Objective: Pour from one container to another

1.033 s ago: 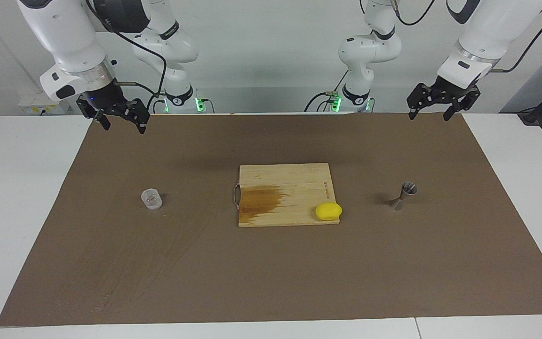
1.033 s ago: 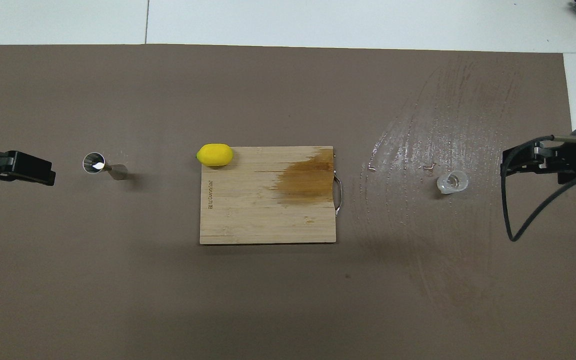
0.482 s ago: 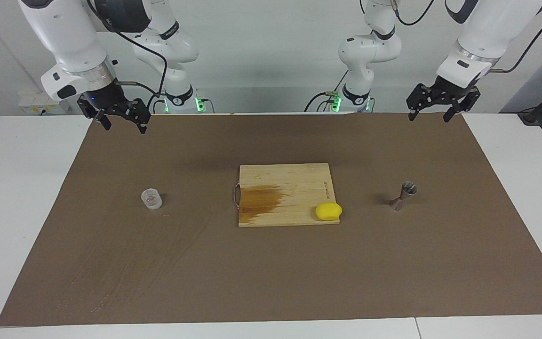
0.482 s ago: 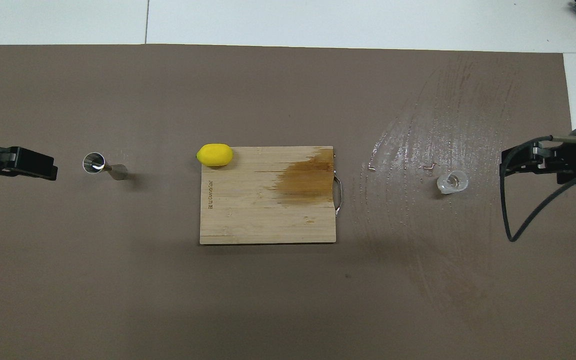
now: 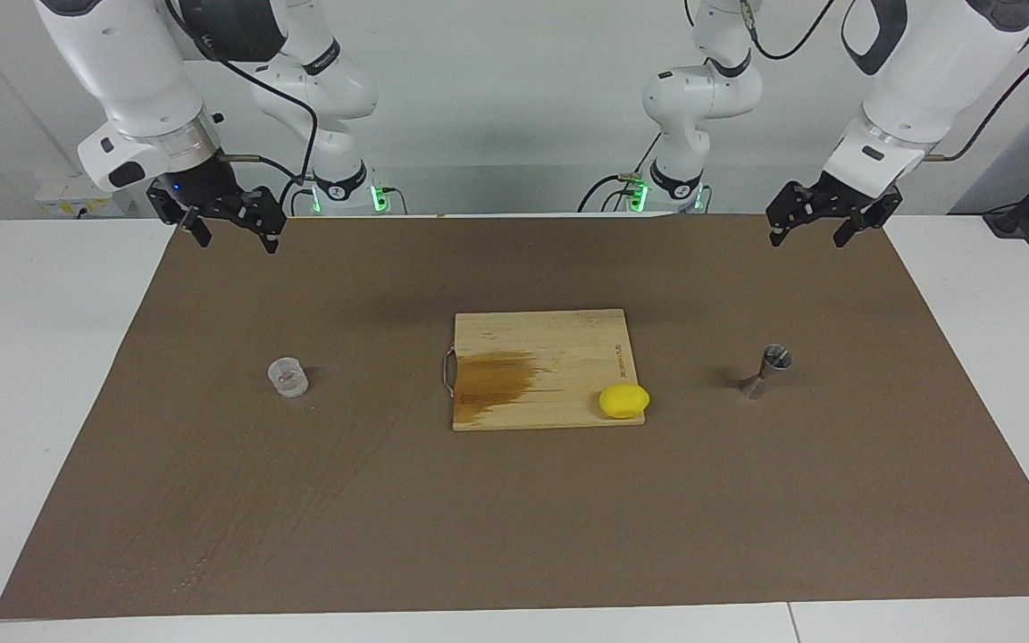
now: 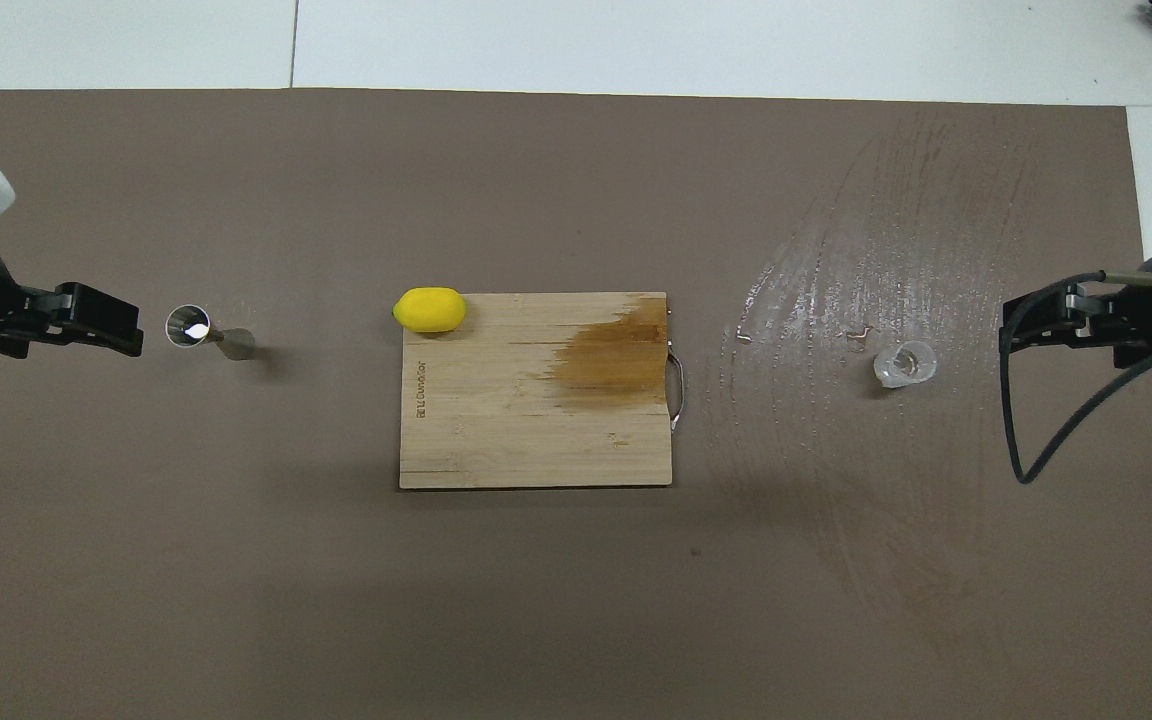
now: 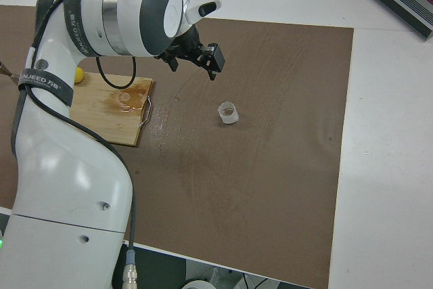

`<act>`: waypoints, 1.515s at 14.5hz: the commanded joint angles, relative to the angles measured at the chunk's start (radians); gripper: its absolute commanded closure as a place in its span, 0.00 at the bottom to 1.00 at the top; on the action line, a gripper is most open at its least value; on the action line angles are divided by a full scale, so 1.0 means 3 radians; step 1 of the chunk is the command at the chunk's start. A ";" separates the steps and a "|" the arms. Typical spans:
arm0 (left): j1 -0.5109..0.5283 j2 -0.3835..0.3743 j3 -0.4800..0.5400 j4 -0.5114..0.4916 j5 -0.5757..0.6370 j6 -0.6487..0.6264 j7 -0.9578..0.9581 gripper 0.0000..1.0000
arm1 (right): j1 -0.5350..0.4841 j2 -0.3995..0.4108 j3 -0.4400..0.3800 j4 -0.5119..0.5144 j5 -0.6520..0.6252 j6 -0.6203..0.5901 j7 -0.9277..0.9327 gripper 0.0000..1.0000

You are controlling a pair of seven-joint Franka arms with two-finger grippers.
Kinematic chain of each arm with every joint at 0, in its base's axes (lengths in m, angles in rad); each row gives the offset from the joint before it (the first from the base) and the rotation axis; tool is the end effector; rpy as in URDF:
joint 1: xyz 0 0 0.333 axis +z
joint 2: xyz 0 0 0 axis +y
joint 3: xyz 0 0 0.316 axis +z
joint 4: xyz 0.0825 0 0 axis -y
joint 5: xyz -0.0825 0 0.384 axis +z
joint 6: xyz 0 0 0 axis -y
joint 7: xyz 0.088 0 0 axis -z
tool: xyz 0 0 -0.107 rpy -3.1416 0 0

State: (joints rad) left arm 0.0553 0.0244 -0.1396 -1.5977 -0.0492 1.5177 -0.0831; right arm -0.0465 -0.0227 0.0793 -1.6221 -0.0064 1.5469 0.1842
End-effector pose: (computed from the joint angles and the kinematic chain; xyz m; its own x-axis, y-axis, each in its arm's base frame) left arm 0.5519 -0.0512 0.5943 0.9942 -0.0037 -0.1079 0.0010 -0.9990 0.0437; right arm 0.5435 0.0176 0.6108 0.9872 -0.1511 -0.0502 -0.1504 -0.9885 0.0177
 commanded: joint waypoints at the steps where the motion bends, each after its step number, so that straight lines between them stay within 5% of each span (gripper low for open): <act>1: 0.0106 0.0133 0.0112 -0.0185 -0.0488 -0.0017 -0.0727 0.00 | -0.0039 -0.0062 0.0012 -0.0049 0.0067 -0.0023 -0.0082 0.00; 5: 0.0337 0.0093 0.0378 -0.0768 -0.1455 0.0206 -0.1755 0.00 | -0.0049 -0.0062 0.0012 -0.0049 0.0067 -0.0023 -0.0082 0.00; 11: 0.0480 -0.0081 0.0527 -0.1750 -0.2928 0.1750 -0.3301 0.00 | -0.0044 -0.0062 0.0012 -0.0049 0.0067 -0.0023 -0.0082 0.00; 15: 0.0536 -0.0061 0.0522 -0.2067 -0.3302 0.2252 -0.3934 0.00 | -0.0044 -0.0062 0.0012 -0.0049 0.0067 -0.0023 -0.0082 0.00; 22: 0.0501 -0.0015 0.0511 -0.2206 -0.3502 0.2283 -0.3957 0.00 | -0.0044 -0.0062 0.0012 -0.0049 0.0067 -0.0023 -0.0082 0.00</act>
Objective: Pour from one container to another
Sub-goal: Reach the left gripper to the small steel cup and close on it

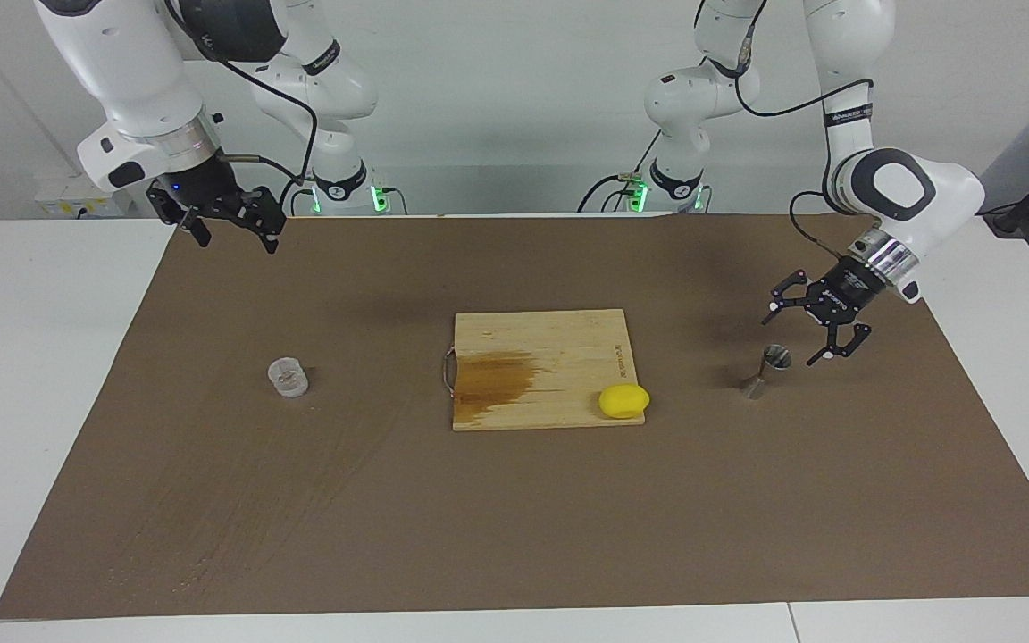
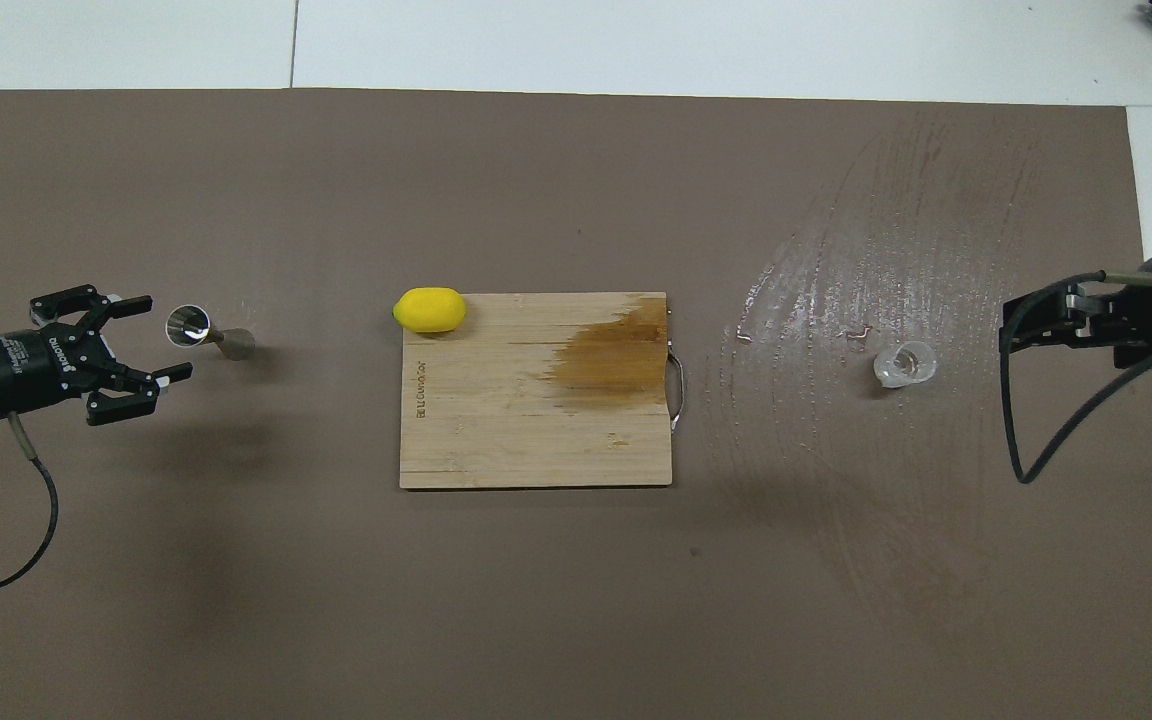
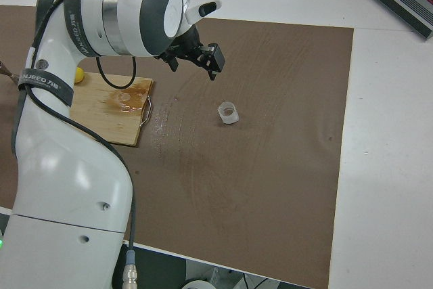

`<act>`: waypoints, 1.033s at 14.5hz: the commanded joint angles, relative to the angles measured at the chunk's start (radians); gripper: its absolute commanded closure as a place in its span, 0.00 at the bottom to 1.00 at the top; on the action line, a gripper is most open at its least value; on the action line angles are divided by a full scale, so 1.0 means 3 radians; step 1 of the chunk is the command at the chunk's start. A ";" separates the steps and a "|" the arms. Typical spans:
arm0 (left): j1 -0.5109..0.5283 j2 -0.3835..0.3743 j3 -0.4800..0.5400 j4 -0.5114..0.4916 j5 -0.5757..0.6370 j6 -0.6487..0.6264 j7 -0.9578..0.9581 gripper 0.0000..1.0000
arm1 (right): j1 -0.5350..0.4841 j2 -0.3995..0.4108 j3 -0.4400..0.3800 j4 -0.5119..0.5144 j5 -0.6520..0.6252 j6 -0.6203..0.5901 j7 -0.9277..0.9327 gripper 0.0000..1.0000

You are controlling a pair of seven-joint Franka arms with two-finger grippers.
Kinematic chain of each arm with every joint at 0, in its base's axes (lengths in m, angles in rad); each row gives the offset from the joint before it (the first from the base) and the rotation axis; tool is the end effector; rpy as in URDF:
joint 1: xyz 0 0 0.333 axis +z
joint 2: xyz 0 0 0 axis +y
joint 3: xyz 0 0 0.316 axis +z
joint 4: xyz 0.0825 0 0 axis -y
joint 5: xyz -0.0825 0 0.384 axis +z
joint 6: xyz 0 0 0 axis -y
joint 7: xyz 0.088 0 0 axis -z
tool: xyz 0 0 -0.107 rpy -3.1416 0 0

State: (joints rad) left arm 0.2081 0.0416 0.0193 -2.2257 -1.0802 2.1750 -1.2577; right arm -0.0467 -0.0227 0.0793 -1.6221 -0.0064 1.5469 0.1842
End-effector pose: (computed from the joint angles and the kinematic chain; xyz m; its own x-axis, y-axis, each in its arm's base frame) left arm 0.5276 0.0876 0.3630 -0.4195 0.5221 -0.7426 0.8393 0.5347 -0.0983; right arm 0.5435 0.0175 0.6108 0.9872 -0.1513 -0.0502 -0.1506 -0.9884 0.0177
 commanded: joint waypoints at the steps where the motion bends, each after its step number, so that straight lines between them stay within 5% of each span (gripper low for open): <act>1: -0.0024 -0.0067 -0.0018 -0.0128 -0.0071 0.0148 -0.0052 0.00 | -0.0044 -0.0062 0.0012 -0.0049 0.0067 -0.0023 -0.0082 0.00; 15: -0.0167 0.0102 -0.0029 -0.0098 -0.0510 0.0435 0.0142 0.09 | -0.0044 -0.0062 0.0012 -0.0049 0.0067 -0.0023 -0.0082 0.00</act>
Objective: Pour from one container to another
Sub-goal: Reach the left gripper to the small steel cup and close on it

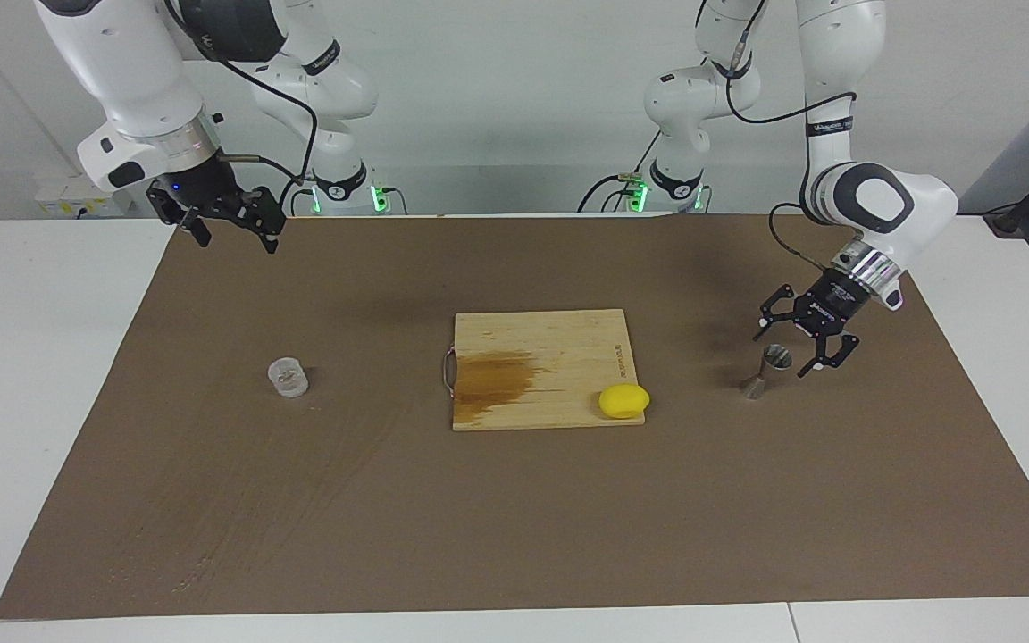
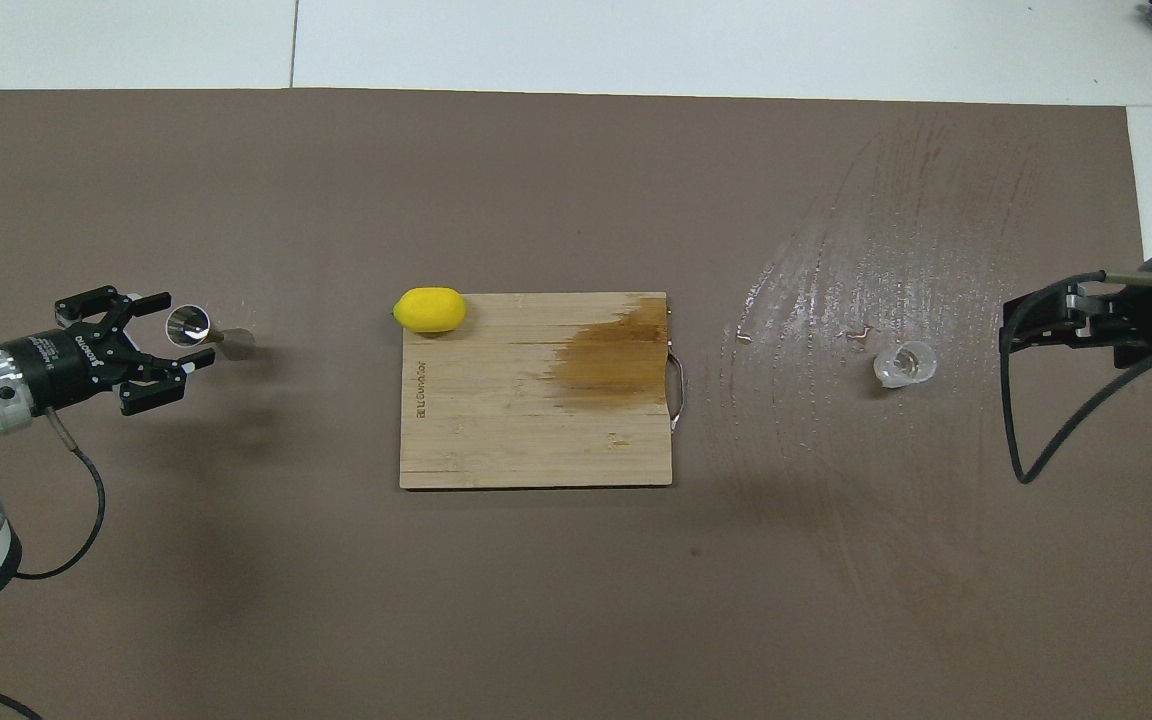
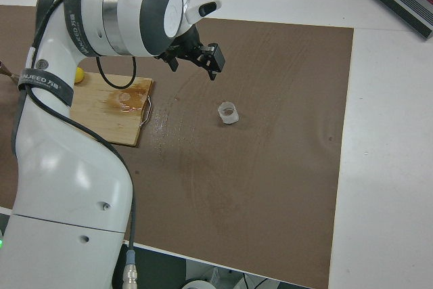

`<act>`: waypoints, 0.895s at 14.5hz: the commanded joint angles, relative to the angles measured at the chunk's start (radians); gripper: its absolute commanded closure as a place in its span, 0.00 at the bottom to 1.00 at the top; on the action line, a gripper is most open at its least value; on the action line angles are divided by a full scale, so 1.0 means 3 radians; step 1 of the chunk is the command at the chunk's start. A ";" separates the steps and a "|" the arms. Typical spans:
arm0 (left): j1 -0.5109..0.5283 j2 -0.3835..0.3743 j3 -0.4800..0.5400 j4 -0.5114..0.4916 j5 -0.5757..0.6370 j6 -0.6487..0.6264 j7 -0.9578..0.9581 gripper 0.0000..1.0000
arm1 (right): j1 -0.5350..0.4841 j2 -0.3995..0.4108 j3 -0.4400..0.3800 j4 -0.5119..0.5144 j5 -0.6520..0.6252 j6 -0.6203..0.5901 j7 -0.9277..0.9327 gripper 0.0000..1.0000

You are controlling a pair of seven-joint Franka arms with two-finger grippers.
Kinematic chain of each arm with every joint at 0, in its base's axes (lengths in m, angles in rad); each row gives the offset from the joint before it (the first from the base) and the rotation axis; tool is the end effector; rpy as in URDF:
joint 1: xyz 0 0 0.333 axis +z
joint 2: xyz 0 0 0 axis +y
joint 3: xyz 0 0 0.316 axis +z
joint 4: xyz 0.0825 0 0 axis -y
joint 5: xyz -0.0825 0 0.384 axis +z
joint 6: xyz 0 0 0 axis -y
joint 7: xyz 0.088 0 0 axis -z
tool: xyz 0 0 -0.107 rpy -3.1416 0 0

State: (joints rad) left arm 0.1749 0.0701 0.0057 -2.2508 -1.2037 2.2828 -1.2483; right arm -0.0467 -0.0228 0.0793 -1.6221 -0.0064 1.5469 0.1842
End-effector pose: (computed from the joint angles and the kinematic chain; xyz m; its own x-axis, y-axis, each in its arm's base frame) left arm 0.5310 0.0746 0.3418 -0.4671 0.4575 -0.7567 0.7809 0.6149 -0.1102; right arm 0.5435 0.0175 0.6108 0.9872 -0.1513 -0.0501 -0.1506 -0.9884 0.0177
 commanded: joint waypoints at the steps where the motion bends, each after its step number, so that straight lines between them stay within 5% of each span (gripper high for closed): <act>1: -0.0056 0.0007 0.0017 -0.0029 -0.0099 0.0076 0.0132 0.09 | -0.0044 -0.0062 0.0012 -0.0049 0.0067 -0.0023 -0.0082 0.00; 10: -0.0041 -0.0024 0.0017 -0.0111 -0.0099 0.0056 0.0280 0.18 | -0.0044 -0.0062 0.0012 -0.0049 0.0067 -0.0023 -0.0082 0.00; 12: -0.0046 -0.0019 0.0017 -0.0106 -0.0099 0.0061 0.0270 0.35 | -0.0044 -0.0062 0.0012 -0.0049 0.0067 -0.0023 -0.0082 0.00; 13: -0.0051 -0.0019 0.0017 -0.0101 -0.0099 0.0061 0.0265 0.68 | -0.0044 -0.0062 0.0012 -0.0049 0.0067 -0.0028 -0.0082 0.00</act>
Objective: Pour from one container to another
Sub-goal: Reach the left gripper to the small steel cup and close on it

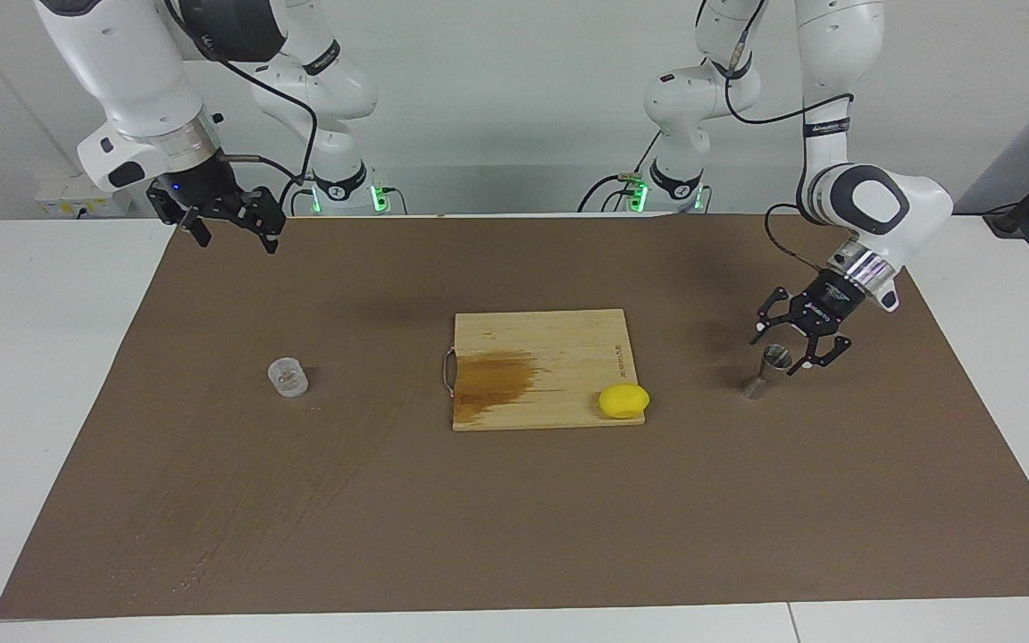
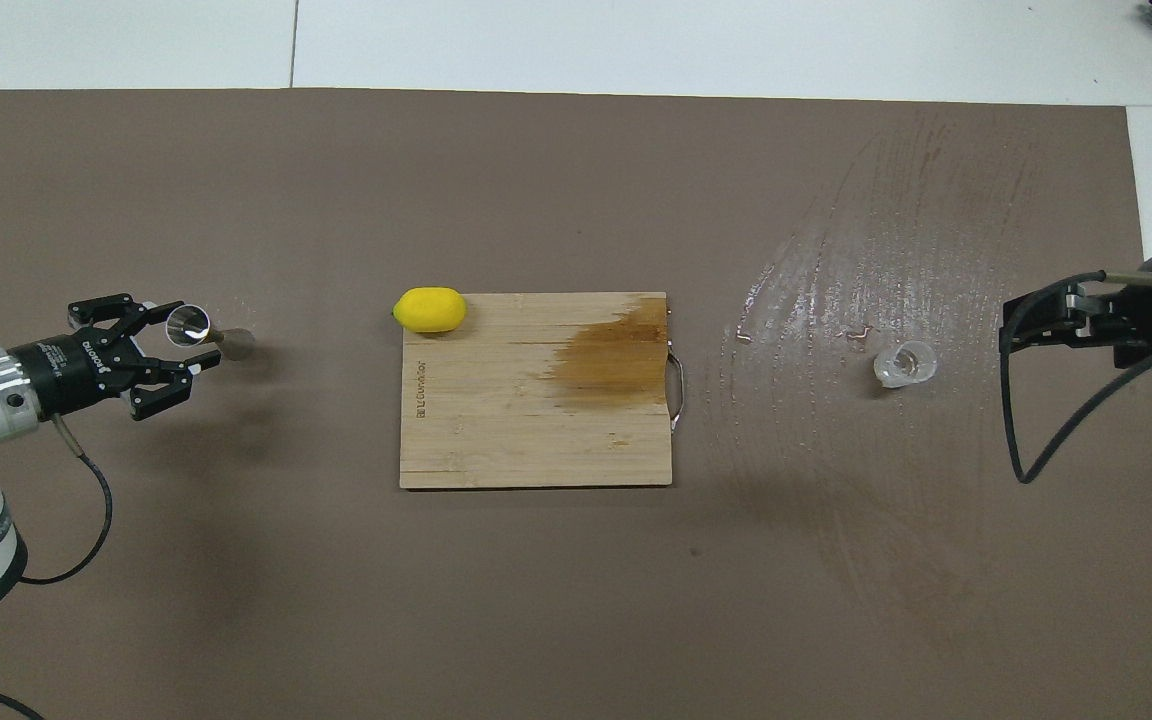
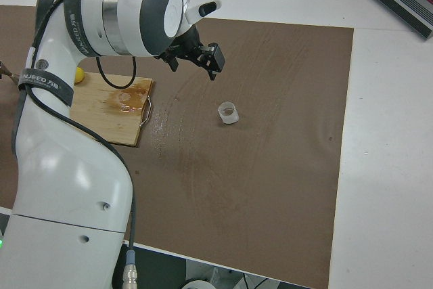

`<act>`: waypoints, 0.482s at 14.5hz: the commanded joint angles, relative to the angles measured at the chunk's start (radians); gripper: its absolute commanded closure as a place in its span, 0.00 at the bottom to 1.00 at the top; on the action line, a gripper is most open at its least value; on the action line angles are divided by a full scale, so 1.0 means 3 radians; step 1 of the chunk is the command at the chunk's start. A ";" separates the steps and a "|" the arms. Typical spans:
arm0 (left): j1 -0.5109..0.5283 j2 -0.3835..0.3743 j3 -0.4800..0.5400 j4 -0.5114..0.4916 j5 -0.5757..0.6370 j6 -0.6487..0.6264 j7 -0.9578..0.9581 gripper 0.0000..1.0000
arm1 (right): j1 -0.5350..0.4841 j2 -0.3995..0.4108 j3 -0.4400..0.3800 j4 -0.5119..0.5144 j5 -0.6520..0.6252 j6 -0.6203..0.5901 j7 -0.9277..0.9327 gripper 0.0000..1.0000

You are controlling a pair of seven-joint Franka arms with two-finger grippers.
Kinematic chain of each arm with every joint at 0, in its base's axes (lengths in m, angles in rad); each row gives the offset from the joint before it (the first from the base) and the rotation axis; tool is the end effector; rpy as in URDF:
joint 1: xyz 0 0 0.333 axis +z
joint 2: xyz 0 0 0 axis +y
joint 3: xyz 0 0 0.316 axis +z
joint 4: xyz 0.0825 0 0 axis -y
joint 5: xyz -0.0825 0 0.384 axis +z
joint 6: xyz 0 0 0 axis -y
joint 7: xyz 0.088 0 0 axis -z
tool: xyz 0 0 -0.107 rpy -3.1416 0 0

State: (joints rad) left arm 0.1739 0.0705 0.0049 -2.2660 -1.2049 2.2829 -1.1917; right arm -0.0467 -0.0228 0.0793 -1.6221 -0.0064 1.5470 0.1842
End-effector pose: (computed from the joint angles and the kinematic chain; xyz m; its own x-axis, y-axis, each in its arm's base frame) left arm 0.5266 0.0729 0.3351 -0.4332 0.4892 -0.7570 0.8054 0.5871 -0.0815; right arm 0.5435 0.0175 0.6108 0.9872 -0.1513 -0.0500 -0.1506 -0.9884 0.0177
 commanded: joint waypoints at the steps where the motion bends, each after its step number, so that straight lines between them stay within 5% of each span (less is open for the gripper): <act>1: -0.0053 -0.0020 0.0020 -0.0050 -0.0090 0.0045 0.0117 1.00 | -0.0044 -0.0062 0.0012 -0.0049 0.0067 -0.0038 -0.0082 0.00; 7: -0.0129 0.0071 0.0014 0.0276 -0.0090 -0.0276 0.0189 1.00 | -0.0054 -0.0062 0.0007 -0.0049 0.0067 -0.0013 -0.0062 0.00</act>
State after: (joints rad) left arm 0.1650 0.0705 0.0004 -2.2423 -1.2063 2.2526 -1.1304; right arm -0.0473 -0.0228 0.0785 -1.6221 -0.0064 1.5469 0.1842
